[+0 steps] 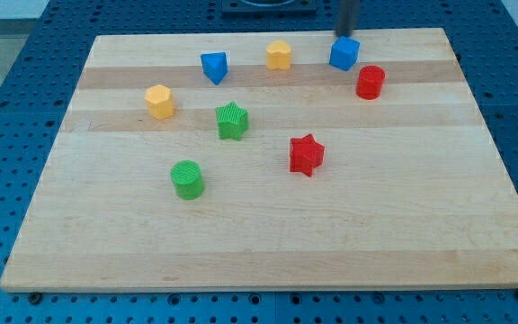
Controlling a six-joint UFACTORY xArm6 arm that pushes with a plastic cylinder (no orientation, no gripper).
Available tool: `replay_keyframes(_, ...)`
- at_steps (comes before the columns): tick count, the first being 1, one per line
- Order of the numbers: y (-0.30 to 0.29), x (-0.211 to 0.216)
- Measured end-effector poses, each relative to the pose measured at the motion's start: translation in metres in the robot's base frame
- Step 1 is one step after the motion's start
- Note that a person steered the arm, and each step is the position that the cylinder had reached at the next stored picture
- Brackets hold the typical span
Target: Slide the blue cube closer to red circle
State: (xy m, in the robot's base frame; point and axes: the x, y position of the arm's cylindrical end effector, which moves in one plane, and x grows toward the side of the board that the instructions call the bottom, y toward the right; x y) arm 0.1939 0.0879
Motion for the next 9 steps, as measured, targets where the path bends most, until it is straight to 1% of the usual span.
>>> replay_keyframes(2,-0.018,0.029)
replay_keyframes(3,0.005,0.050)
replay_keyframes(4,0.018,0.062)
replay_keyframes(5,0.013,0.067)
replay_keyframes(6,0.039,0.086)
replay_keyframes(7,0.038,0.079)
replay_keyframes(8,0.053,0.048)
replay_keyframes(9,0.092,0.023)
